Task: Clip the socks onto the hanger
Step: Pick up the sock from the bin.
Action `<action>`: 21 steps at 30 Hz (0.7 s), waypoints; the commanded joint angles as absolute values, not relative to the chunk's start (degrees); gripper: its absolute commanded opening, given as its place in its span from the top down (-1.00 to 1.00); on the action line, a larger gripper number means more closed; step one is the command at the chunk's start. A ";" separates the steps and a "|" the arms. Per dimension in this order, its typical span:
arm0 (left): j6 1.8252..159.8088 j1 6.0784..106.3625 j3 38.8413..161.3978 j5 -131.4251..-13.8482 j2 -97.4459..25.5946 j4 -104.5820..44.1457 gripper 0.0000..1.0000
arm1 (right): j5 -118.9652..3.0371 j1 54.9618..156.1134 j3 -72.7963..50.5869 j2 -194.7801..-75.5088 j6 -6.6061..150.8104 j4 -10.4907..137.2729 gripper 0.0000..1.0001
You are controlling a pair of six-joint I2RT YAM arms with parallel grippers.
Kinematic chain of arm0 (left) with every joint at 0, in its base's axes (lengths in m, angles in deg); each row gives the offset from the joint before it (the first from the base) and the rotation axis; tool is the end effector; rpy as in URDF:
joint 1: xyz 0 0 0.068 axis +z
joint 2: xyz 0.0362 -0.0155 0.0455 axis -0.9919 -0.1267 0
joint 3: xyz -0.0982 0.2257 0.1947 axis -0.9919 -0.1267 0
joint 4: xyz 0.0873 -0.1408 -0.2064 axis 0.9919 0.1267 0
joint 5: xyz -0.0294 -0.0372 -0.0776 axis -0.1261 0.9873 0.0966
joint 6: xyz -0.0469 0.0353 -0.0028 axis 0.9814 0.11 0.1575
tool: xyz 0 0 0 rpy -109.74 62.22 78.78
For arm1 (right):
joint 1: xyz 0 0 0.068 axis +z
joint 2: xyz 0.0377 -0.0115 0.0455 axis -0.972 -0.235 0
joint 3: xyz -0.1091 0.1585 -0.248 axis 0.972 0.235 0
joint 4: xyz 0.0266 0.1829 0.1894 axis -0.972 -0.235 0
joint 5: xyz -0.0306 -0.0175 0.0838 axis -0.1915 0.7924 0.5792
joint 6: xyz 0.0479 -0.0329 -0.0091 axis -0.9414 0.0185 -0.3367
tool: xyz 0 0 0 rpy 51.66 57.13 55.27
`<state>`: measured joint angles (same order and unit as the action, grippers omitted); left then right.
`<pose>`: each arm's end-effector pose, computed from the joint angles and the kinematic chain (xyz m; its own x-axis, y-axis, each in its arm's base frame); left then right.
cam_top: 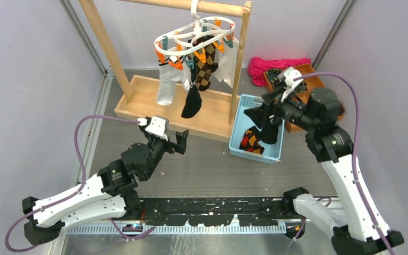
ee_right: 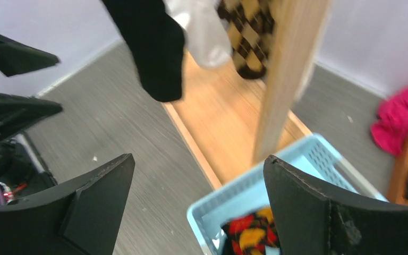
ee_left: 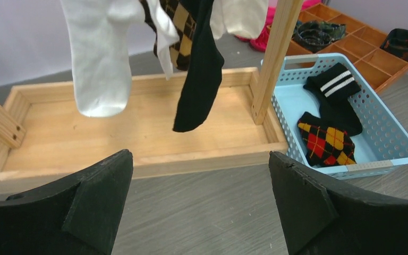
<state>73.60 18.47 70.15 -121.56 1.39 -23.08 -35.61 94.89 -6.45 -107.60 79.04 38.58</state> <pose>0.0810 -0.1040 0.3783 -0.0373 -0.0552 -0.9978 0.3985 0.9148 -0.0655 0.1514 0.0732 0.4761 -0.1297 -0.0453 -0.9905 -0.7443 0.6645 0.0670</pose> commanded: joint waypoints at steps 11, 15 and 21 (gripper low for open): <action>88.66 27.30 68.73 -111.20 -3.51 -23.06 -0.89 | -52.85 85.48 0.78 -113.82 90.04 22.42 -0.74; 89.84 27.70 67.81 -110.60 -2.77 -22.81 -0.87 | -54.16 85.00 -6.41 -125.12 97.46 14.01 -0.49; 93.22 27.79 63.88 -113.00 1.68 -22.79 -0.84 | -63.01 84.98 -11.19 -135.69 106.33 14.49 -0.34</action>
